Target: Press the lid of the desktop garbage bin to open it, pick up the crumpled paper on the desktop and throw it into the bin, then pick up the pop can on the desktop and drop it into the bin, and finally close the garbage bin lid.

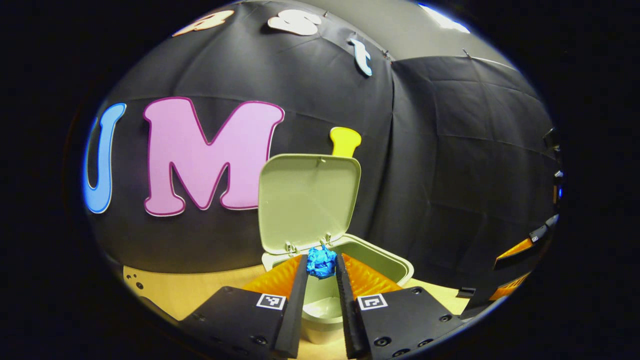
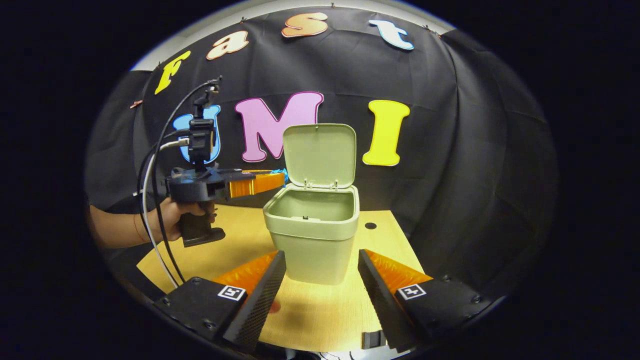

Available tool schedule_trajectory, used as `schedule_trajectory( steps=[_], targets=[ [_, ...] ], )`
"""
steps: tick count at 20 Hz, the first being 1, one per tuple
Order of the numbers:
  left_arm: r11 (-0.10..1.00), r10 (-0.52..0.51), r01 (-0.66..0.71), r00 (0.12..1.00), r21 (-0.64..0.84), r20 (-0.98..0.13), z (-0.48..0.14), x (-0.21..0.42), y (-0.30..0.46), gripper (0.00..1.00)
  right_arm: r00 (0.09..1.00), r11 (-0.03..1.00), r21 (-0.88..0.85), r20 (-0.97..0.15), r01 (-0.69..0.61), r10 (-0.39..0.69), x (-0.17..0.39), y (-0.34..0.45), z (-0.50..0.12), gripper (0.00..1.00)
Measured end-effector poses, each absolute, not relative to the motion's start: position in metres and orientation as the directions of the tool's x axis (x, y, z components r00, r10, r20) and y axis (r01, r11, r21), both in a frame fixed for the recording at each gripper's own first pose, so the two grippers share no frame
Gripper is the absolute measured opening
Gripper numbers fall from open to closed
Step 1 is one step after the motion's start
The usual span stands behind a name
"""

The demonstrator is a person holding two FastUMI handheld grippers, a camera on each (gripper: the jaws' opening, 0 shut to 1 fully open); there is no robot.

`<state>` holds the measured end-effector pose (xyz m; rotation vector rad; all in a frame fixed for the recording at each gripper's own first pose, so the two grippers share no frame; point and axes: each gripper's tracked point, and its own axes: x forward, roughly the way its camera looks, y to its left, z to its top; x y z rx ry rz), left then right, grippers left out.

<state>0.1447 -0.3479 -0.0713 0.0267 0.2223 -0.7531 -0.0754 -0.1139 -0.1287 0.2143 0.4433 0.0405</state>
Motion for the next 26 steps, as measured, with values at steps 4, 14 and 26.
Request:
schedule_trajectory(
  steps=[4,14,26],
  targets=[
    [0.717,-0.679,0.697,0.688,-0.03,-0.257,-0.092,0.148,-0.357,0.4,0.898,0.973,0.226,-0.437,0.054,0.051,-0.084,-0.123,-0.134,0.94],
    [0.699,-0.686,0.715,0.667,-0.007,-0.292,-0.106,0.148,-0.363,0.67,0.89,0.97,0.223,-0.455,0.102,0.011,-0.09,-0.132,-0.141,0.94],
    [0.829,-0.54,0.556,0.823,0.056,-0.178,-0.058,0.126,-0.276,0.97,0.864,0.959,0.279,-0.468,-0.055,0.186,-0.073,-0.081,-0.15,0.96]
  ],
)
